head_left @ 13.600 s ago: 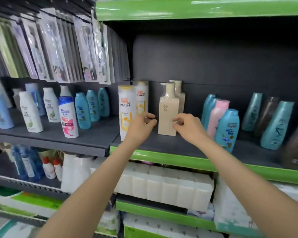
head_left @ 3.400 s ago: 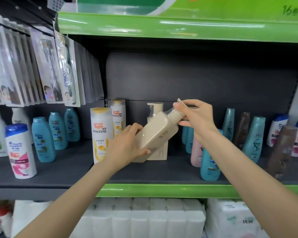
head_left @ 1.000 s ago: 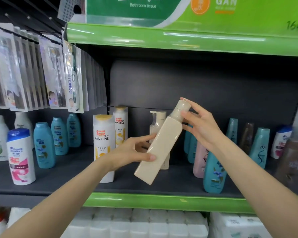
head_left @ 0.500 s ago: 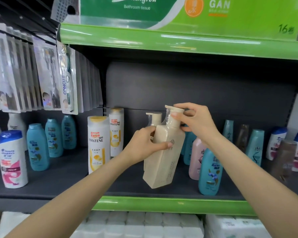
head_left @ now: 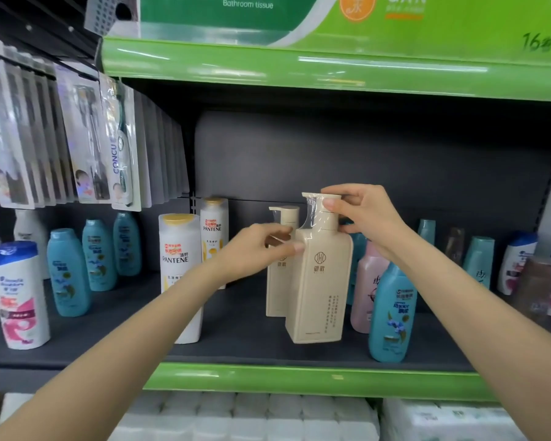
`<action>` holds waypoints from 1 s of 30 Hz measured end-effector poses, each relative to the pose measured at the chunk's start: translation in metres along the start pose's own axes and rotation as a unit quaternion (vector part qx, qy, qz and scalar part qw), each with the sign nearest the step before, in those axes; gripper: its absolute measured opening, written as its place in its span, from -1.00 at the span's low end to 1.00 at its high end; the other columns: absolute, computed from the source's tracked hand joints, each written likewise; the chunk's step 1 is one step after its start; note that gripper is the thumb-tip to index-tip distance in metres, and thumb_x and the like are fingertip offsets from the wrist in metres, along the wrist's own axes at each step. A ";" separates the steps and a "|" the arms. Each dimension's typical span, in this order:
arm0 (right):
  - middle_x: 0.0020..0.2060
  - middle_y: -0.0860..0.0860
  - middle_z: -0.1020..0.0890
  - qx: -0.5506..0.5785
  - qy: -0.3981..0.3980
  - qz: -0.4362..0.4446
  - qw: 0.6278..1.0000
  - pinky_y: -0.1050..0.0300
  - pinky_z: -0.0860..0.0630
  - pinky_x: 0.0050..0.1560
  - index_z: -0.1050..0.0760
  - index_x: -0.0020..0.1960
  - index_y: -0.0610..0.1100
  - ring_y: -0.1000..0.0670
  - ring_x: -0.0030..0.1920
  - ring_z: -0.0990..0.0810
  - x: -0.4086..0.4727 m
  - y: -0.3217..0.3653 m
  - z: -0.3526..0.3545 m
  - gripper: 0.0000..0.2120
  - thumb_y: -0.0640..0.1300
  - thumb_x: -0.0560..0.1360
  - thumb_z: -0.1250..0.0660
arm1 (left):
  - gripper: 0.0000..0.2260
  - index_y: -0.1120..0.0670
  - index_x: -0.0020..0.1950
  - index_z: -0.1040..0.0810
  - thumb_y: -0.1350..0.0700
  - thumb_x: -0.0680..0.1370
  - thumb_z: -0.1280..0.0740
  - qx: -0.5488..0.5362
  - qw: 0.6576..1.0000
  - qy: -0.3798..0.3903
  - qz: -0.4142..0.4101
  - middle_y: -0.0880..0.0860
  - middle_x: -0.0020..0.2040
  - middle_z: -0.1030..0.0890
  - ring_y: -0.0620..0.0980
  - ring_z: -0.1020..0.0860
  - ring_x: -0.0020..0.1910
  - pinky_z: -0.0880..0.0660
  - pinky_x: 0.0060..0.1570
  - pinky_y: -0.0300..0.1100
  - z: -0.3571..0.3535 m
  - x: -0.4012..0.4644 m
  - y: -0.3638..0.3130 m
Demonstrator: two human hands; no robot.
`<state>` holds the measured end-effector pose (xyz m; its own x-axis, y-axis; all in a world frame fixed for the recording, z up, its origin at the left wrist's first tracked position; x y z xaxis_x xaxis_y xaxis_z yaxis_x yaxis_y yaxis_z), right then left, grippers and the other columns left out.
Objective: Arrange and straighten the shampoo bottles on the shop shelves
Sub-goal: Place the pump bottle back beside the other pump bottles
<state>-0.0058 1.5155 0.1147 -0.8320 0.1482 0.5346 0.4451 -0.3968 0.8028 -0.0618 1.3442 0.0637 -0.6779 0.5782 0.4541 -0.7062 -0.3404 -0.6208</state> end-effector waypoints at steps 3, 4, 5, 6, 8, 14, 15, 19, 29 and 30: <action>-0.14 0.01 -0.67 -0.010 -0.003 -0.002 1.000 0.33 -0.54 -0.31 -0.57 0.13 -0.13 0.20 -0.24 -0.61 0.003 -0.005 -0.002 -0.78 -0.23 0.48 -0.38 | -0.72 0.12 0.24 -0.52 0.06 0.56 -0.29 0.070 0.992 -0.096 -0.028 -0.01 0.14 -0.59 -0.10 -0.55 0.08 -0.37 0.07 -0.38 0.019 0.008 0.005; -0.15 0.00 -0.66 -0.016 -0.003 -0.003 1.000 0.34 -0.52 -0.32 -0.57 0.13 -0.13 0.21 -0.25 -0.61 0.005 -0.007 -0.002 -0.78 -0.23 0.48 -0.38 | -0.74 0.12 0.24 -0.51 0.12 0.57 -0.27 0.110 0.985 -0.122 -0.044 0.01 0.13 -0.57 -0.06 -0.53 0.09 -0.33 0.04 -0.41 0.023 0.013 0.004; -0.15 -0.01 -0.66 -0.021 -0.004 -0.004 1.000 0.36 -0.51 -0.34 -0.57 0.13 -0.13 0.21 -0.26 -0.60 0.006 -0.008 -0.002 -0.77 -0.23 0.48 -0.38 | -0.73 0.12 0.26 -0.50 0.16 0.57 -0.25 0.152 0.977 -0.138 -0.059 0.05 0.15 -0.54 -0.02 -0.51 0.13 -0.29 0.04 -0.42 0.025 0.018 0.004; -0.14 -0.01 -0.66 -0.025 -0.004 -0.005 1.000 0.37 -0.50 -0.34 -0.57 0.14 -0.13 0.20 -0.25 -0.60 0.008 -0.009 -0.002 -0.77 -0.23 0.48 -0.38 | -0.70 0.12 0.30 -0.47 0.18 0.57 -0.24 0.190 0.969 -0.144 -0.070 0.07 0.19 -0.51 0.02 -0.47 0.18 -0.27 0.08 -0.39 0.026 0.024 0.004; -0.14 0.00 -0.65 -0.028 -0.001 -0.010 1.000 0.38 -0.50 -0.35 -0.56 0.16 -0.15 0.20 -0.24 -0.59 0.011 -0.010 -0.003 -0.76 -0.24 0.49 -0.37 | -0.62 0.09 0.38 -0.39 0.19 0.56 -0.24 0.252 0.957 -0.128 -0.071 0.09 0.31 -0.44 0.08 -0.38 0.28 -0.27 0.22 -0.24 0.024 0.038 0.009; -0.05 -0.03 -0.65 -0.038 0.016 -0.037 0.998 0.05 -0.57 0.03 -0.56 0.13 -0.10 0.08 -0.05 -0.57 0.022 -0.022 -0.004 -0.78 -0.23 0.50 -0.35 | -0.60 0.07 0.38 -0.40 0.13 0.54 -0.33 0.243 0.967 -0.075 -0.031 0.09 0.34 -0.43 0.06 -0.35 0.32 -0.22 0.27 -0.23 0.024 0.065 0.027; -0.04 -0.03 -0.64 -0.033 0.014 -0.040 0.999 0.11 -0.56 0.00 -0.55 0.12 -0.08 0.08 -0.05 -0.57 0.025 -0.025 -0.003 -0.79 -0.23 0.51 -0.35 | -0.62 0.08 0.34 -0.45 0.12 0.52 -0.35 0.228 0.970 -0.079 -0.028 0.09 0.30 -0.47 0.06 -0.40 0.29 -0.25 0.22 -0.27 0.025 0.067 0.027; -0.04 -0.01 -0.64 -0.025 0.010 -0.046 0.999 0.27 -0.53 -0.10 -0.55 0.13 -0.08 0.13 -0.08 -0.58 0.034 -0.032 -0.002 -0.79 -0.23 0.51 -0.35 | -0.67 0.11 0.20 -0.55 0.05 0.47 -0.42 0.206 0.973 -0.103 -0.001 0.08 0.18 -0.55 0.05 -0.50 0.16 -0.36 0.11 -0.23 0.028 0.074 0.026; 0.03 -0.12 -0.62 -0.044 0.026 -0.061 0.997 0.21 -0.52 -0.10 -0.53 0.18 -0.13 0.03 -0.02 -0.54 0.051 -0.039 -0.005 -0.76 -0.27 0.52 -0.32 | -0.75 0.19 0.04 -0.52 0.11 0.45 -0.44 0.163 0.978 -0.130 0.023 0.02 -0.10 -0.51 -0.03 -0.44 -0.12 -0.25 -0.23 -0.37 0.037 0.071 0.036; 0.07 -0.15 -0.62 -0.048 0.025 -0.064 0.996 0.12 -0.54 -0.02 -0.53 0.18 -0.14 0.01 -0.01 -0.54 0.052 -0.039 -0.005 -0.75 -0.28 0.52 -0.32 | -0.76 0.19 0.02 -0.52 0.11 0.45 -0.44 0.161 0.978 -0.127 0.027 0.02 -0.10 -0.52 -0.02 -0.45 -0.12 -0.28 -0.20 -0.35 0.037 0.071 0.037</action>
<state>-0.0686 1.5341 0.1099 -0.8965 0.1587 0.4136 0.3023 -0.4634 0.8330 -0.1437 1.3455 0.0970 -0.7163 0.3639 0.5953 -0.6676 -0.6056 -0.4330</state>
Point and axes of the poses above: each hand's wrist, its own x-axis towards the middle knuckle, its own z-axis out of the back of the hand, y = z × x, the point moved 5 cm from there along x, towards the middle knuckle
